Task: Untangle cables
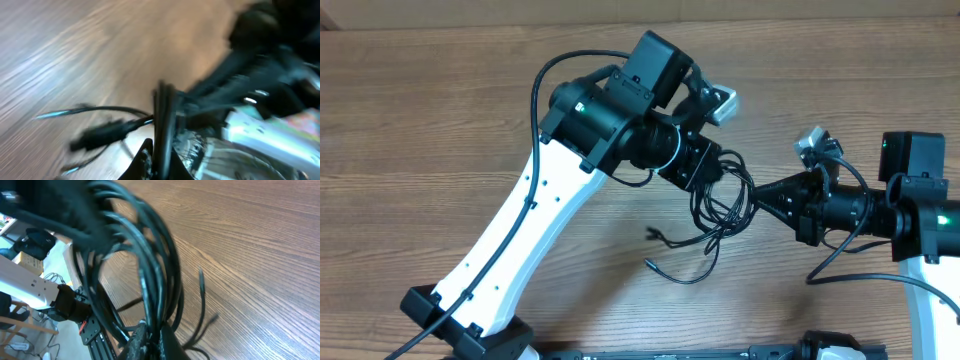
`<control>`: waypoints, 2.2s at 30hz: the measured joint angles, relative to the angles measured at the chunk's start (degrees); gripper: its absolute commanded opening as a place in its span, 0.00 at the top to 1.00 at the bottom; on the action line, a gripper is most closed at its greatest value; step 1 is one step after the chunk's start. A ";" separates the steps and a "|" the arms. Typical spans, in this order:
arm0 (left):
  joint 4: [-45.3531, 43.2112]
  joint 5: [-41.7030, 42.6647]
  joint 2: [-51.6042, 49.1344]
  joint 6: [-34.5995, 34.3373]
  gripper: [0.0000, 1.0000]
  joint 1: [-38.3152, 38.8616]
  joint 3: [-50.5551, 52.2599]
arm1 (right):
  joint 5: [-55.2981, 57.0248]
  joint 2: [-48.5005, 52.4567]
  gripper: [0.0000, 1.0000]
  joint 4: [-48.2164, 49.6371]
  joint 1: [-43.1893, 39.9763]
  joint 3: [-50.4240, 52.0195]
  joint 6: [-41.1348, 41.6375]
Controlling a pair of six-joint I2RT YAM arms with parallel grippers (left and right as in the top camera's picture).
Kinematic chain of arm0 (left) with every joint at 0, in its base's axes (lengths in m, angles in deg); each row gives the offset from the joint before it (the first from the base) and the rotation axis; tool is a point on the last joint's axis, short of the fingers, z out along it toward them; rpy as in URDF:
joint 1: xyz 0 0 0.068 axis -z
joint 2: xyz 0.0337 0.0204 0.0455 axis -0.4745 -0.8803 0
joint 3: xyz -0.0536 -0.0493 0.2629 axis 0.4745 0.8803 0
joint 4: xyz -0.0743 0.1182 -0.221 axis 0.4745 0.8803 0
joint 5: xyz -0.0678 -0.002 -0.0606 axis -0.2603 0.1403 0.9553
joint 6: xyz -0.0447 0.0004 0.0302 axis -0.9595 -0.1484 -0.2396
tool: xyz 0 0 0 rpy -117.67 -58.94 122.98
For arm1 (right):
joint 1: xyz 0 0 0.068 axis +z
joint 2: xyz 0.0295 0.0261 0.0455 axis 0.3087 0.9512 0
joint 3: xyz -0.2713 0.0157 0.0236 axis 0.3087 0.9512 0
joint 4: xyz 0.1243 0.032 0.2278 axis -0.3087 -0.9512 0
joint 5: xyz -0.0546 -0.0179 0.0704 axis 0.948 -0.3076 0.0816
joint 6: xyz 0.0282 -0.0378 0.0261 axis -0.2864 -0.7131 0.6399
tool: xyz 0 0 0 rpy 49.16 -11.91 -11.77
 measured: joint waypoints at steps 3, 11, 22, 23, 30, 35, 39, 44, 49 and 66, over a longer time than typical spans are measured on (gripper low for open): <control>1.09 -9.16 0.00 -6.78 0.96 0.22 0.00 | -0.15 0.07 0.96 -0.07 0.02 0.00 -0.04; 1.03 -13.97 0.00 -10.23 0.96 0.22 0.00 | 1.20 0.07 0.65 0.33 0.02 0.00 0.68; -0.63 -3.89 0.00 -8.63 0.96 1.51 0.00 | 11.63 0.07 0.40 2.25 0.02 0.00 8.79; -1.01 -3.80 0.00 -8.61 0.96 2.12 0.00 | 11.17 0.07 0.38 2.25 0.02 0.00 8.46; -1.64 -2.21 0.00 -8.46 0.96 3.13 0.00 | 5.05 0.07 0.71 1.62 0.02 0.00 2.56; -2.47 -1.44 0.00 -8.44 0.96 3.13 0.00 | 3.91 0.07 0.96 0.22 -0.02 0.00 1.27; -2.84 -1.44 0.07 -8.44 0.96 3.13 0.00 | 0.98 0.13 0.96 -4.70 -0.09 0.00 -4.59; -3.13 -1.36 0.33 -8.44 0.96 3.13 0.00 | -1.42 0.13 0.64 -5.64 -0.02 0.00 -8.28; -3.06 -1.33 0.48 -8.44 0.96 3.13 0.00 | -1.79 0.17 0.96 -5.73 -0.20 0.00 -9.01; 2.34 -15.13 0.63 -14.71 0.96 2.43 -0.02 | -5.51 0.24 0.96 -0.98 -0.37 0.04 -4.37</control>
